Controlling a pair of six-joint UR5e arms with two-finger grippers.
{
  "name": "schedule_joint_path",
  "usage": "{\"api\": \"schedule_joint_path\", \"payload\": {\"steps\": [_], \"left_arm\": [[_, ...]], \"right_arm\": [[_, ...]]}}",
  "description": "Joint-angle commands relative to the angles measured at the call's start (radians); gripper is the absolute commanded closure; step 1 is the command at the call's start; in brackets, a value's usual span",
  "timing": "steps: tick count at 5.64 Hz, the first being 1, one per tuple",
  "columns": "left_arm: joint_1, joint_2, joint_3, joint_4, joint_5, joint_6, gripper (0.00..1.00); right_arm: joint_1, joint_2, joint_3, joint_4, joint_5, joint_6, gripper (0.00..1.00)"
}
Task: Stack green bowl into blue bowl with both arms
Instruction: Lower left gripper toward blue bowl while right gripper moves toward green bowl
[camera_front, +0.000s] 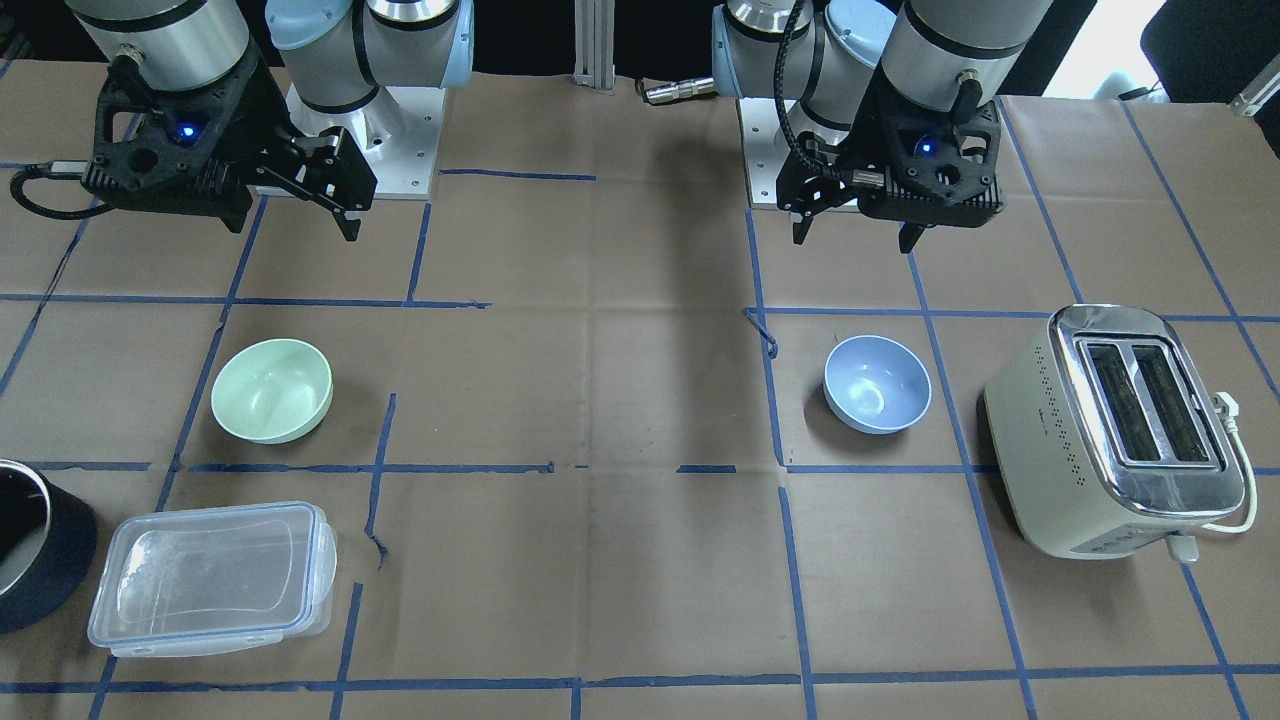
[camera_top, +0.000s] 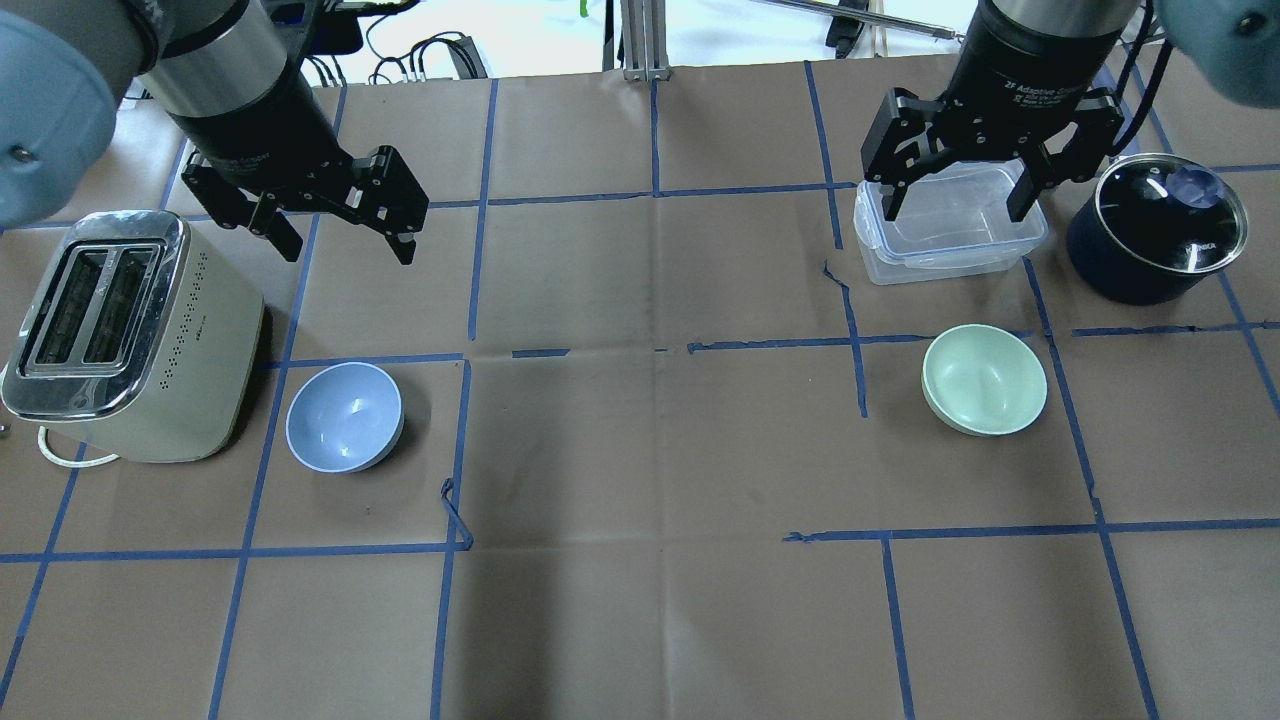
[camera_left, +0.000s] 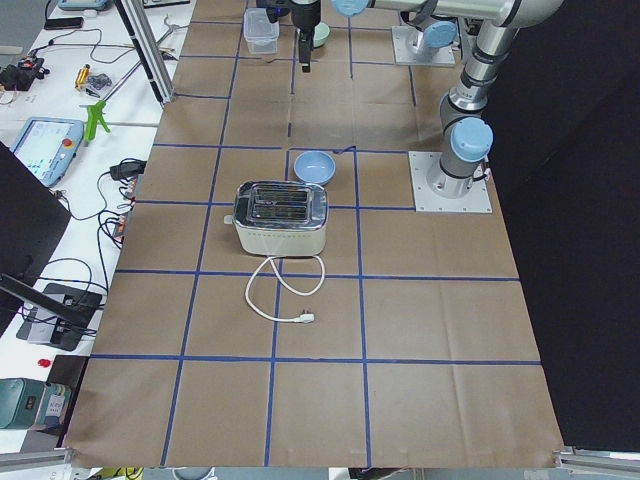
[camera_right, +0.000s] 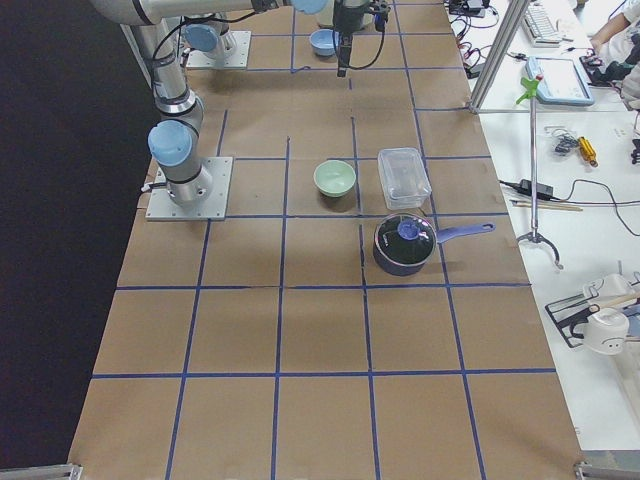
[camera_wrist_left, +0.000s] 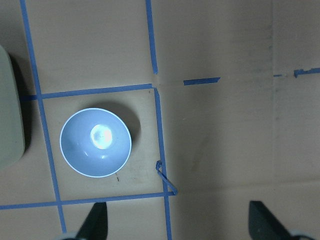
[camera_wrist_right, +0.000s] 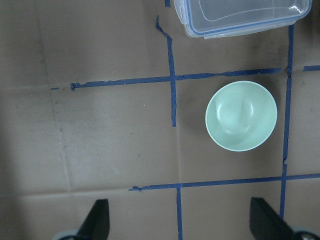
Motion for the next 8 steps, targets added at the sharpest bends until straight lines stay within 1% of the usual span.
{"api": "schedule_joint_path", "payload": {"steps": [1,5,7,8], "left_arm": [[-0.001,-0.001,0.0,-0.002,-0.001,0.006,0.02],[0.005,0.0,-0.002,0.001,0.008,0.01,0.02],[0.07,0.019,-0.003,-0.005,0.004,0.027,0.02],[0.101,0.033,-0.017,-0.011,0.008,0.076,0.02]], "right_arm": [[0.0,0.0,0.001,0.002,0.0,0.0,0.0],[-0.002,0.0,0.006,0.002,0.0,-0.006,0.0],[-0.023,0.005,0.01,-0.006,-0.005,-0.046,0.0],[-0.1,0.005,0.012,0.001,-0.006,-0.136,0.0]]}}
